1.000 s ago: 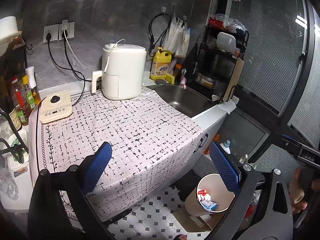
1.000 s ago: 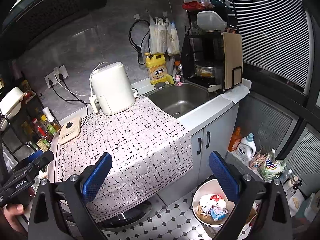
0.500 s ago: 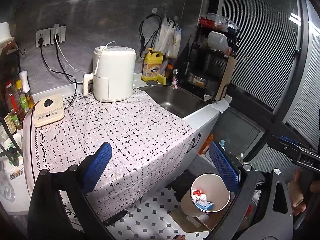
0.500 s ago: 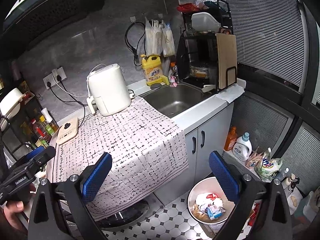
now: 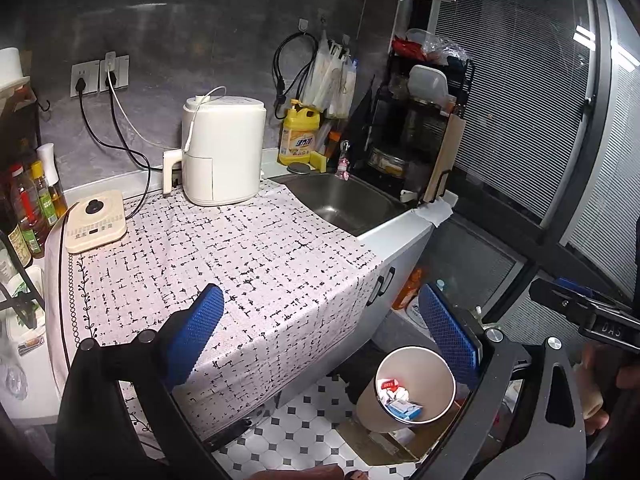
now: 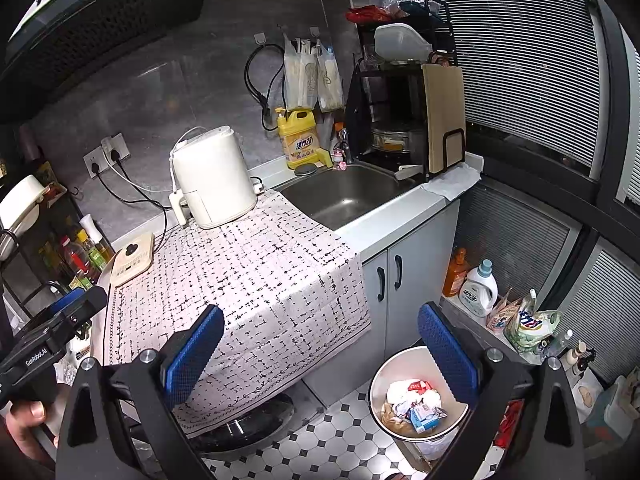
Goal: Collect trash
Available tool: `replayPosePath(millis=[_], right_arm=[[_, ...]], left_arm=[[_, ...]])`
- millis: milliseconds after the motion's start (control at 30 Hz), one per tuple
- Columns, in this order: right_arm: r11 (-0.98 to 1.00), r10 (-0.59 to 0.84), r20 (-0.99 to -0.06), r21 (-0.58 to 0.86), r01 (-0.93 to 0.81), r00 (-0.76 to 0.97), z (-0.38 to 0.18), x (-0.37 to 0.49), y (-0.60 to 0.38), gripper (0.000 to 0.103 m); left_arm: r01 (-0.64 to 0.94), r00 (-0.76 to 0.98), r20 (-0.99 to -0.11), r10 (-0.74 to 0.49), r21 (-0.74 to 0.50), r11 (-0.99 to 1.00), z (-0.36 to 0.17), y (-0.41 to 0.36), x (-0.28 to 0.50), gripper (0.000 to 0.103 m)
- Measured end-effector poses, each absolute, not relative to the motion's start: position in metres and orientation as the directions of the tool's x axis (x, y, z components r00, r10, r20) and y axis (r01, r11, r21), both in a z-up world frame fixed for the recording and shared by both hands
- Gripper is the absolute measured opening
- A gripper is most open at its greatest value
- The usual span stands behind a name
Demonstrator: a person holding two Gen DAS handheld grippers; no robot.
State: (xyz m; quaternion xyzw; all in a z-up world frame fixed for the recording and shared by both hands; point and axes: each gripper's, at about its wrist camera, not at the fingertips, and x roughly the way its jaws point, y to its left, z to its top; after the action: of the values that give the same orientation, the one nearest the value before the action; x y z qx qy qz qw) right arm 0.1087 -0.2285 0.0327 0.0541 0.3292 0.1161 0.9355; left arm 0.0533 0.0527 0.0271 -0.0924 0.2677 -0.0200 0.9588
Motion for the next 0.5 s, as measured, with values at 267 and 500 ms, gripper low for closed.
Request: replayPosePath(millis=[267,500], right_arm=[[0.970,0.243,-0.608,0.174,-0.172,0.756,0.031,0.098,-0.224,0.095],[0.971,0.235,-0.607,0.175,-0.161,0.759,0.030,0.092,-0.219,0.095]], left_arm=[[-0.008,0.855,-0.511,-0.091,-0.190,0.982,0.025,0.056,0.049,0.097],[-0.008,0.855,-0.510,-0.093,-0.192,0.981,0.025,0.063,0.045,0.097]])
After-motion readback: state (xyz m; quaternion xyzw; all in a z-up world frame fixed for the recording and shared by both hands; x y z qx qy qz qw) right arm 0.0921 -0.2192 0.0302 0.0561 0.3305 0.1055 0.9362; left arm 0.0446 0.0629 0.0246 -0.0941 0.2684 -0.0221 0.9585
